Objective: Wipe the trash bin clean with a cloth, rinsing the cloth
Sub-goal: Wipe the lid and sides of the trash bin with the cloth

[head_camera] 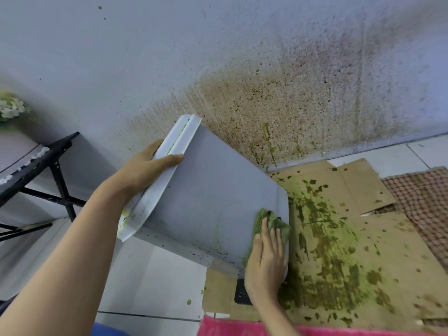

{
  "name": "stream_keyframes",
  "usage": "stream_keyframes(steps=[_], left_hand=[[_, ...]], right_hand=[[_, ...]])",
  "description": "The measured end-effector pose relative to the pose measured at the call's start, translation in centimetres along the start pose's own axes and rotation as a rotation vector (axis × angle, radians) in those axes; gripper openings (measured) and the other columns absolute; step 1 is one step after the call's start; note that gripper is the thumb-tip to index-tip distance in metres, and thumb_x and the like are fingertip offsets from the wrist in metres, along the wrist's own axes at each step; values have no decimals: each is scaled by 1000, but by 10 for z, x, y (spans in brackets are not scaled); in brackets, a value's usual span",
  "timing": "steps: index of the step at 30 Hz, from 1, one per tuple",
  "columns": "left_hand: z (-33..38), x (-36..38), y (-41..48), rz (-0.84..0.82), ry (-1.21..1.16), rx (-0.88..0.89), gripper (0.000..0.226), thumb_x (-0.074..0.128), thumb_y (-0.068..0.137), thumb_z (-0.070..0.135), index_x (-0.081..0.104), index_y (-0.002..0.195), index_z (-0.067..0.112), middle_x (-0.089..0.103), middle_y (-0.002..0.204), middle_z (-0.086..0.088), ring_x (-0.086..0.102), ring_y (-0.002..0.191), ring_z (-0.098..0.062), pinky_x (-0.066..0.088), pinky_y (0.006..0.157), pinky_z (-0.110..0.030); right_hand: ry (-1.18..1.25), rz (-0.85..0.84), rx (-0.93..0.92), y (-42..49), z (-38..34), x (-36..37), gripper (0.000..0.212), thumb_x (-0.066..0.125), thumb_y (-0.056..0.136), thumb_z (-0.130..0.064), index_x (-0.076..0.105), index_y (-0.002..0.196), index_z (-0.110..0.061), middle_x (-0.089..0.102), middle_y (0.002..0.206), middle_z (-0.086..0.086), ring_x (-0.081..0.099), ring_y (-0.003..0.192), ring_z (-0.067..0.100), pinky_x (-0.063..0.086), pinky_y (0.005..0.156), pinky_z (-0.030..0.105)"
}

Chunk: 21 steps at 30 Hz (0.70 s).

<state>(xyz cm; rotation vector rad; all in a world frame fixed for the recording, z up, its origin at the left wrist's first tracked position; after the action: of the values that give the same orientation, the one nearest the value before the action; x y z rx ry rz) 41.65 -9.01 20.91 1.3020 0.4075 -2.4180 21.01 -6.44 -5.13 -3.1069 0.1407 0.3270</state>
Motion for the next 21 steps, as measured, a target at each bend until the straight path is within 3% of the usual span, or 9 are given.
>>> stream_keyframes(steps=[5,7,10,15,17,21], left_hand=[[5,2,-1,6,-4,-3,46,61,90,55,50,134,48,65,120,12,67,99,-16,53,90,-38],[6,3,0,8,-8,-4,43,62,89,54,52,131,48,67,119,11,68,98,-16,53,92,-39],[7,4,-1,7,-27,2,46,61,91,51,50,136,46,64,122,10,66,99,-14,52,83,-31],[2,1,-3,0,-58,0,48,61,92,49,49,138,47,64,122,12,67,98,-12,51,75,-27],[-1,0,-1,-8,-63,4,44,61,91,50,51,135,49,66,121,13,69,99,-13,53,78,-30],[-5,-2,0,-19,-77,0,44,63,90,50,53,133,50,68,118,17,69,100,-13,54,84,-34]], right_hand=[[-36,-147,-72,25,-81,20,64,7,93,-51,29,151,-36,24,159,-17,15,149,9,15,117,36],[-10,-162,-184,24,-126,26,64,9,94,-49,34,150,-33,29,159,-14,20,148,12,20,115,37],[3,-169,-398,-7,-169,31,58,13,99,-45,36,150,-31,34,157,-10,23,147,14,23,114,36],[-126,-148,-667,-57,-112,28,48,25,106,-39,26,154,-34,36,156,-7,27,147,17,30,112,38],[-137,-101,-616,-53,-72,23,49,25,106,-42,23,154,-36,32,158,-8,26,148,16,27,113,41],[-76,-58,-339,-26,-19,7,49,20,104,-49,28,151,-38,33,157,-12,24,148,11,22,117,40]])
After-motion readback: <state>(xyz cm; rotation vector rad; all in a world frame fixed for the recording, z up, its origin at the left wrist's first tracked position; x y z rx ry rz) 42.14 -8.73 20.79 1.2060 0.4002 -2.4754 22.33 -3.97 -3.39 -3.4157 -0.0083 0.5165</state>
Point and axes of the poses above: each hand's wrist, its own y-axis towards the middle knuckle, its own x-axis out of the palm, z = x × y, the point moved 9 cm from there along y, towards the middle knuckle
